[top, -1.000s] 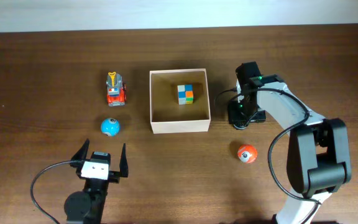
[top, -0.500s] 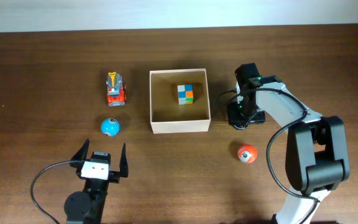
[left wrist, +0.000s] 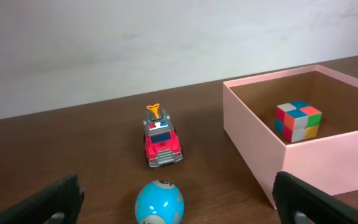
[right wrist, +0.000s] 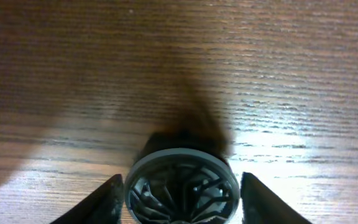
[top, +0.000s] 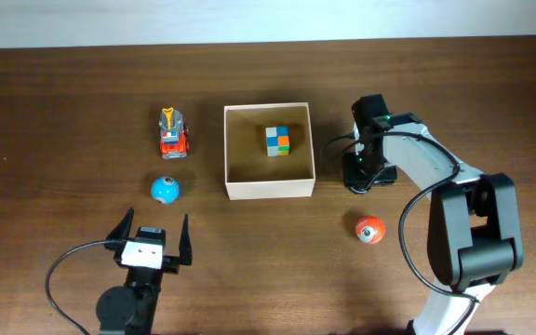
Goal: Pack container
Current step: 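Lower the right gripper and grasp the black puck, then carry the puck into the pink box beside the cube, release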
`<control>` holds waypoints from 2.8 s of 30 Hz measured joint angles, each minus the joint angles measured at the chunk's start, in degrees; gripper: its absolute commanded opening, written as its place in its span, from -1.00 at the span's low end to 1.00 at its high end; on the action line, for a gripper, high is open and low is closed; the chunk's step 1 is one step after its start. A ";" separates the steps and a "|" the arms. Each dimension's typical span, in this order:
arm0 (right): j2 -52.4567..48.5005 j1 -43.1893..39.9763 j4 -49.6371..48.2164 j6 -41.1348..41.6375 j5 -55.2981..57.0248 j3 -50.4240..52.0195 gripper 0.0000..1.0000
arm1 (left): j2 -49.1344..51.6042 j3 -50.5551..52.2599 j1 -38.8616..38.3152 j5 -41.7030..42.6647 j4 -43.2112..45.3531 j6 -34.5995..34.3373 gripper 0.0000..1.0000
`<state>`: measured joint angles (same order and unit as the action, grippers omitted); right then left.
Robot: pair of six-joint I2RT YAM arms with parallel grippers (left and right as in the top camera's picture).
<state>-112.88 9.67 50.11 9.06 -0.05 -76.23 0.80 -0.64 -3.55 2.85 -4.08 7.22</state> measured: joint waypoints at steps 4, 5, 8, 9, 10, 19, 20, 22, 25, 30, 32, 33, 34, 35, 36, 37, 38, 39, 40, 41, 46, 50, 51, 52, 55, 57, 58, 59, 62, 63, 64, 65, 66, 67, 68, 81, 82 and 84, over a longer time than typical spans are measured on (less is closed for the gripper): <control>0.00 0.00 0.07 0.02 0.00 0.00 -0.02 | -0.02 0.00 0.00 0.00 0.00 0.00 0.99; 0.00 0.00 0.15 0.15 0.00 0.00 -0.03 | -0.02 0.00 0.00 0.00 0.00 0.02 0.98; 0.00 0.00 0.24 0.72 -0.02 0.00 -0.08 | -0.02 0.00 0.00 0.00 0.00 0.00 0.98; 0.00 0.00 0.24 0.96 0.00 0.00 -0.08 | -0.02 0.00 0.00 0.00 0.00 0.00 0.99; 0.00 0.00 0.24 1.14 0.00 0.00 -0.08 | 0.00 0.00 0.00 0.00 0.00 0.00 0.99; -0.55 0.00 6.93 1.46 -0.02 -4.04 -0.08 | 0.00 0.00 0.00 0.00 0.00 0.00 0.99; -0.85 0.00 9.40 1.51 -0.02 -6.32 -0.08 | -0.02 0.00 0.00 -0.02 0.00 0.00 0.99; -1.14 0.00 13.31 1.51 0.00 -11.63 -0.08 | -0.02 0.00 0.00 -0.02 0.00 0.00 0.98; -1.25 0.04 20.04 1.46 -0.04 -21.53 -0.08 | -0.02 0.00 0.00 -0.02 0.00 0.00 0.98; -1.22 1.64 27.41 1.70 -0.63 -35.82 -0.07 | -0.02 0.00 0.00 -0.02 0.00 0.00 0.99; -1.22 3.72 27.93 2.21 -0.85 -39.80 -0.07 | 0.00 0.00 0.00 -0.02 0.00 0.00 0.99; -1.22 5.16 27.78 2.56 -1.01 -41.33 -0.07 | -0.02 0.00 0.00 0.00 0.00 0.00 0.99; -1.22 6.73 27.45 2.82 -1.11 -42.34 -0.07 | 0.00 0.00 0.00 0.00 0.00 0.00 0.98; -1.20 8.41 26.84 3.23 -1.18 -42.99 -0.07 | 0.00 0.00 0.00 0.00 0.00 0.02 0.99; -1.20 10.16 25.97 3.65 -1.31 -43.30 -0.07 | 0.00 0.00 0.00 0.00 0.00 0.00 0.99; -1.20 11.93 25.16 4.11 -1.46 -43.36 -0.07 | -0.02 0.00 0.00 -0.02 0.00 0.00 0.98; -1.20 13.60 24.57 4.50 -1.62 -43.36 -0.07 | 0.00 0.00 0.00 0.00 0.00 0.00 0.99; -1.22 15.21 24.02 4.76 -1.62 -43.36 -0.06 | 0.00 0.00 0.00 0.00 0.00 0.00 0.99; -1.22 17.00 23.30 4.94 -1.77 -43.36 -0.06 | 0.00 0.00 0.00 0.00 0.00 0.00 0.99; -1.22 18.12 22.80 5.14 -1.79 -43.36 -0.06 | 0.00 0.00 0.00 0.00 0.00 0.00 0.98; -2.56 22.05 22.23 6.01 -1.01 -43.58 -0.06 | 0.00 0.00 0.00 0.00 0.00 0.00 0.99; -6.38 22.36 22.18 6.60 -0.26 -43.65 -0.05 | 0.00 0.00 0.00 0.00 0.00 0.00 0.99; -7.67 22.36 22.12 6.82 -0.04 -43.65 -0.06 | 0.00 0.00 0.00 0.00 0.00 0.00 0.99; -8.94 22.36 22.01 6.97 0.07 -43.65 -0.05 | 0.00 0.00 0.00 -0.02 0.00 0.00 0.99; -12.20 22.36 21.97 7.21 0.22 -43.63 -0.04 | 0.00 0.00 0.00 0.00 0.00 0.00 0.99; -13.53 22.36 21.97 7.23 0.22 -43.63 0.04 | 0.00 0.00 0.00 0.00 0.00 0.02 0.99; -14.19 22.36 21.99 7.39 0.22 -43.63 0.05 | -0.02 0.00 0.00 -0.02 0.00 0.00 0.99; -14.56 22.36 21.97 7.39 0.24 -43.63 0.05 | 0.00 0.00 0.00 0.00 0.00 0.00 0.99; -15.04 22.36 21.97 7.41 0.44 -43.63 0.05 | 0.00 0.00 0.00 -0.02 0.00 0.00 0.99; -15.08 22.36 21.97 7.41 0.50 -43.63 0.05 | -0.02 0.00 0.00 0.00 0.00 0.02 0.99; -15.10 22.36 21.97 7.39 0.63 -43.63 0.06 | 0.00 0.00 0.00 -0.02 0.00 0.00 0.98; -15.13 22.34 21.97 7.43 0.70 -43.63 0.06 | 0.00 0.00 0.00 -0.02 0.00 0.02 0.99; -15.15 22.34 21.97 7.41 0.87 -43.63 0.06 | 0.00 0.00 0.00 0.00 0.00 0.00 0.99; -15.23 22.34 21.97 7.41 0.92 -43.63 0.07 | -0.02 0.00 0.00 0.00 0.00 0.02 0.99; -15.23 22.34 21.97 7.43 1.07 -43.63 0.11 | -0.02 0.00 0.00 0.00 0.00 0.00 0.99; -16.15 20.00 37.35 7.61 2.82 -64.70 0.96 | 0.00 0.00 0.00 0.00 0.02 0.00 0.98; -16.11 19.41 40.09 7.63 3.41 -68.65 0.98 | 0.00 0.00 0.00 -0.02 0.02 0.00 0.99; -16.06 17.90 45.59 7.21 4.52 -76.35 0.98 | 0.00 0.00 0.00 -0.02 0.00 0.00 0.99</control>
<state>-128.95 27.57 95.70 16.27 4.47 -152.57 0.80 -0.64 -3.55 2.83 -4.08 7.22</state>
